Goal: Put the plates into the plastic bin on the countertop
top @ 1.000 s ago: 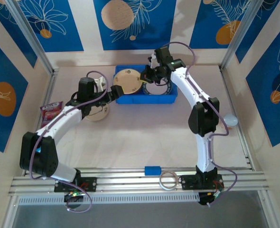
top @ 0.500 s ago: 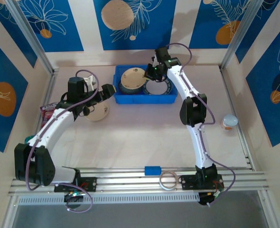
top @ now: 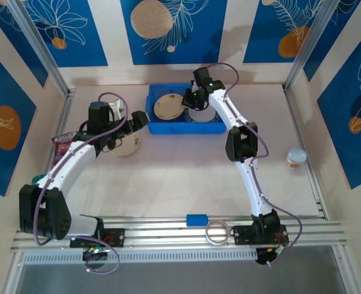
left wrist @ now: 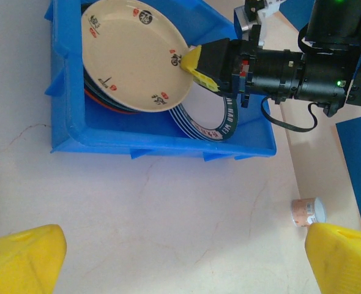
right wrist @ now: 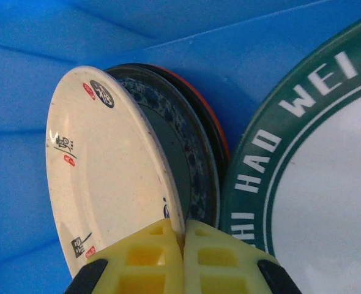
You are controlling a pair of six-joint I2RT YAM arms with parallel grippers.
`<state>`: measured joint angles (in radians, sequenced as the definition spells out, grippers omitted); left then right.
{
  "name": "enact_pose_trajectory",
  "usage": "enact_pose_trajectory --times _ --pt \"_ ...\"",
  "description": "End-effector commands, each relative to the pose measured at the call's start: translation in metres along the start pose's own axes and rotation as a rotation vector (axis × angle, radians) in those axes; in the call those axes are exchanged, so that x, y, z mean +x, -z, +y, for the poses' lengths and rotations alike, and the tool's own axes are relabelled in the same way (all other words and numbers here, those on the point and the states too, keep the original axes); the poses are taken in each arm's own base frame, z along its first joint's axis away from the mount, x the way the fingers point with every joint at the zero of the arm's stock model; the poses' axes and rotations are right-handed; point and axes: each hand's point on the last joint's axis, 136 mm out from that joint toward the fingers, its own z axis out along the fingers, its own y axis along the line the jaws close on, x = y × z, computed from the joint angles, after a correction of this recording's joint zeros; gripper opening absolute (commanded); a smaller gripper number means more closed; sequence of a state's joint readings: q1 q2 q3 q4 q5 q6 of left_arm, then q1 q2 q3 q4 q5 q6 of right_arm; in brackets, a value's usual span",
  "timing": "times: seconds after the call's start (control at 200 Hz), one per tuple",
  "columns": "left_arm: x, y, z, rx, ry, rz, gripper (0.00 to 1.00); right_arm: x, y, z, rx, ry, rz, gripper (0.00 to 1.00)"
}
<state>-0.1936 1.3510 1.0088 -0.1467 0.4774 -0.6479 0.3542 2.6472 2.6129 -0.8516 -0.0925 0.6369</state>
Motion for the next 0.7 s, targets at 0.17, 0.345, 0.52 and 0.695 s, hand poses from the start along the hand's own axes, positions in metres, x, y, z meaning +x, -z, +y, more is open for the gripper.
enact_pose_trajectory --times 0.17,0.345,0.52,0.695 --pt "0.003 0.001 0.01 -0.025 0.005 -0.005 1.0 -0.011 -0.002 0.011 -0.033 0.012 -0.043 0.04" --pt "0.003 -0.001 0.012 -0.026 0.014 -0.003 1.0 -0.007 -0.007 0.013 -0.029 0.03 -0.036 0.18" --pt "0.003 -0.003 0.014 -0.03 0.017 -0.003 1.0 -0.004 -0.006 0.015 -0.008 0.046 -0.041 0.3" --pt "0.005 -0.003 0.018 -0.044 0.021 -0.002 1.0 0.002 -0.008 0.013 0.041 0.074 -0.042 0.32"
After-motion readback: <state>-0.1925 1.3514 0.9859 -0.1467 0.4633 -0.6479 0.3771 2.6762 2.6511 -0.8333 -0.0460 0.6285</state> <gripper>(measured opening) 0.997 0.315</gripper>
